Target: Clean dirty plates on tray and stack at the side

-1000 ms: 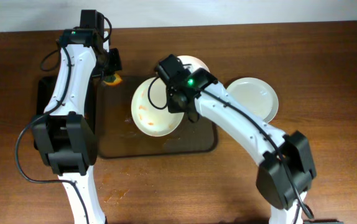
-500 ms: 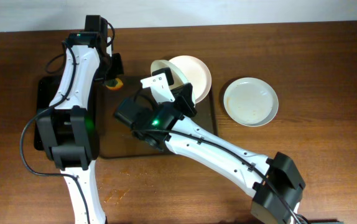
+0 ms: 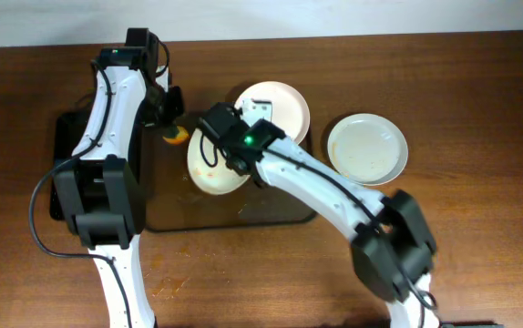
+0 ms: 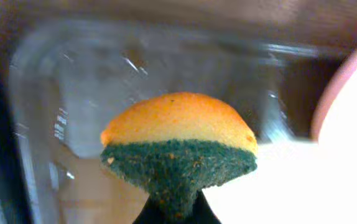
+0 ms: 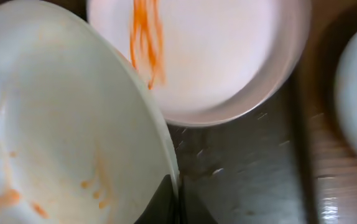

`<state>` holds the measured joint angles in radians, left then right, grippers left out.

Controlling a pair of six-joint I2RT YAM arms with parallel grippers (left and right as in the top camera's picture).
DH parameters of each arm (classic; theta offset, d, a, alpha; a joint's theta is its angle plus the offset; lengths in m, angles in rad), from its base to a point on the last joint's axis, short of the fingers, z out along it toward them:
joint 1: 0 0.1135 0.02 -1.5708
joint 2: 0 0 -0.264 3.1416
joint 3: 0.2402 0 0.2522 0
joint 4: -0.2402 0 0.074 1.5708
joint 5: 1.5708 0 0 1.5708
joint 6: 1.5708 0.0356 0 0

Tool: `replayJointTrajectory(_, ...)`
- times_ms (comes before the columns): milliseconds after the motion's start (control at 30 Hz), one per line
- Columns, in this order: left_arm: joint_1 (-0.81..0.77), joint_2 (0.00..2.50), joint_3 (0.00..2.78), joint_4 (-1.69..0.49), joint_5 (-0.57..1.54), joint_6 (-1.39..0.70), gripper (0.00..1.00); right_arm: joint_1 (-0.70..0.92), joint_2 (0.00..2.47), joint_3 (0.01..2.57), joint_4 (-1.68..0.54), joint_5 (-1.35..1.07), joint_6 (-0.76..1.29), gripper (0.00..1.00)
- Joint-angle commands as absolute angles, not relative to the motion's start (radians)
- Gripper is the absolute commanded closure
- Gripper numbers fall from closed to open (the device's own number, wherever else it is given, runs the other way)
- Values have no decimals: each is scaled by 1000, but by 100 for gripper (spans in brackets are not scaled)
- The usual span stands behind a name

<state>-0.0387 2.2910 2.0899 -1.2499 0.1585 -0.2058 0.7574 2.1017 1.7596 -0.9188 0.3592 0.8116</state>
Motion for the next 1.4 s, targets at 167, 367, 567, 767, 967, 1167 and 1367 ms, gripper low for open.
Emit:
replayJointTrajectory(167,-95,2298,2070,-1361,306,-200,99,732,2167,1754,-833,130,832,96)
replayJointTrajectory(367,-105,2298,1875,-1356,273,-231,99,730,2167,1754,-828,123,832,96)
replayJointTrajectory(567,-141,2298,1735,-1307,270,-231,99,712,2167,1754,-828,99,831,96)
replayJointTrajectory(767,-186,2298,1547,-1099,225,-231,99,711,2167,1754,-826,85,828,96)
replayJointTrajectory(967,-215,2298,1452,-1032,-5,-233,99,711,2167,1754,-823,80,823,96)
replayJointTrajectory(1167,-227,2298,1317,-894,-347,-490,99,704,2168,1749,-822,27,789,94)
replayJointTrajectory(1367,-227,2298,1223,-795,-289,-500,99,654,2232,1742,-794,-203,688,79)
